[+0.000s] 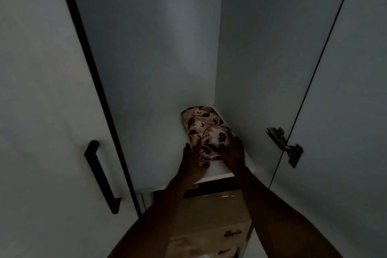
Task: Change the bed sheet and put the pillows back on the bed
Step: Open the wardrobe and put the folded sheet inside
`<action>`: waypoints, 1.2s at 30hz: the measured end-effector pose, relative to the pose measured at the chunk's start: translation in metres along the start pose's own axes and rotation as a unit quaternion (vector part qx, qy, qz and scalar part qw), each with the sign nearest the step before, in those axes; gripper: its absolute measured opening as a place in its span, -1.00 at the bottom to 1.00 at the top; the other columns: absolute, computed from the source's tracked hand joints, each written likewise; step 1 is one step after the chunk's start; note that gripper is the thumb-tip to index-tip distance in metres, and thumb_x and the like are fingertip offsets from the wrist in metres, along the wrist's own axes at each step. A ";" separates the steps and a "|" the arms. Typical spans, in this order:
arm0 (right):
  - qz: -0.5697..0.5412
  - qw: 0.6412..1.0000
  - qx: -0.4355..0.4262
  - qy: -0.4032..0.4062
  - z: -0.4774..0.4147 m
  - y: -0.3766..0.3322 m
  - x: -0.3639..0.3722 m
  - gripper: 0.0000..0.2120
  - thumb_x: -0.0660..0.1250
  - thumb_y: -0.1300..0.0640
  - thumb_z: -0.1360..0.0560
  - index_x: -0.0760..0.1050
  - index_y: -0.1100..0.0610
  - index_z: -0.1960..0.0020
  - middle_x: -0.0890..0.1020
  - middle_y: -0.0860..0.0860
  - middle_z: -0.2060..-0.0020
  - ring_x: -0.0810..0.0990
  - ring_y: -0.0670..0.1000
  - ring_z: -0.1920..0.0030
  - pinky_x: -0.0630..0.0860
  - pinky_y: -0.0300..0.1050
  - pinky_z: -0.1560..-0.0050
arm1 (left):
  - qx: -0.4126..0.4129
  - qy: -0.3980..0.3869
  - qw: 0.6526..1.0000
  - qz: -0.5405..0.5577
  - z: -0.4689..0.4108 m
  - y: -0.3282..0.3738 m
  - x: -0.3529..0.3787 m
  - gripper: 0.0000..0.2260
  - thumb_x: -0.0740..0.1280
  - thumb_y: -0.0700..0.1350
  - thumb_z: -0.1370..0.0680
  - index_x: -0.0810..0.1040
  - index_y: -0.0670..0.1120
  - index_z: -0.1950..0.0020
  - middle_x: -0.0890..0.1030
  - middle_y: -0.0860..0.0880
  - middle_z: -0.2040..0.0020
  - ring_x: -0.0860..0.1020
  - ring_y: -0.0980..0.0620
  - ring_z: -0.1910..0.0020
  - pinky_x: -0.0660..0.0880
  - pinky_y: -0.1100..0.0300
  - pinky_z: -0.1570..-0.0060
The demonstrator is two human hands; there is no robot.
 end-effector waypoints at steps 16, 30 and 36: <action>0.190 0.980 0.053 0.031 0.332 -0.069 -0.086 -0.30 0.32 0.10 -0.59 0.08 -0.09 -0.64 0.21 0.19 -0.59 0.29 0.24 -0.53 0.40 0.11 -0.40 | 0.115 -0.072 0.989 -0.058 0.208 -0.037 -0.017 -0.04 0.22 0.40 -0.36 -0.13 0.17 -0.64 0.04 -0.01 -0.65 0.11 -0.09 -0.61 0.20 -0.11 -0.53; 0.061 0.831 0.142 0.535 0.502 -0.109 -0.314 -0.51 0.43 0.23 -0.36 0.38 0.21 -0.24 0.45 0.19 -0.16 0.46 0.25 -0.17 0.32 0.01 -0.20 | 0.143 -0.042 0.989 0.010 0.353 0.078 -0.038 -0.35 0.29 -0.03 -0.66 0.03 -0.02 -0.66 0.08 -0.11 -0.64 0.14 -0.14 -0.60 0.20 0.00 -0.51; 0.011 0.918 0.200 0.341 0.496 -0.087 -0.341 -0.32 0.44 0.06 -0.32 0.25 0.01 -0.37 0.53 0.05 -0.25 0.56 0.14 -0.22 0.52 0.09 -0.15 | 0.128 -0.048 0.989 0.062 0.383 0.102 -0.014 -0.35 0.35 -0.06 -0.62 0.12 -0.02 -0.64 0.21 -0.09 -0.61 0.22 -0.12 -0.57 0.29 -0.04 -0.49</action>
Point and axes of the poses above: each hand's wrist, its own z-axis away from the middle knuckle, its own x-axis out of the palm, y = z × x, the point moved 5 cm from there along -z, towards the middle knuckle
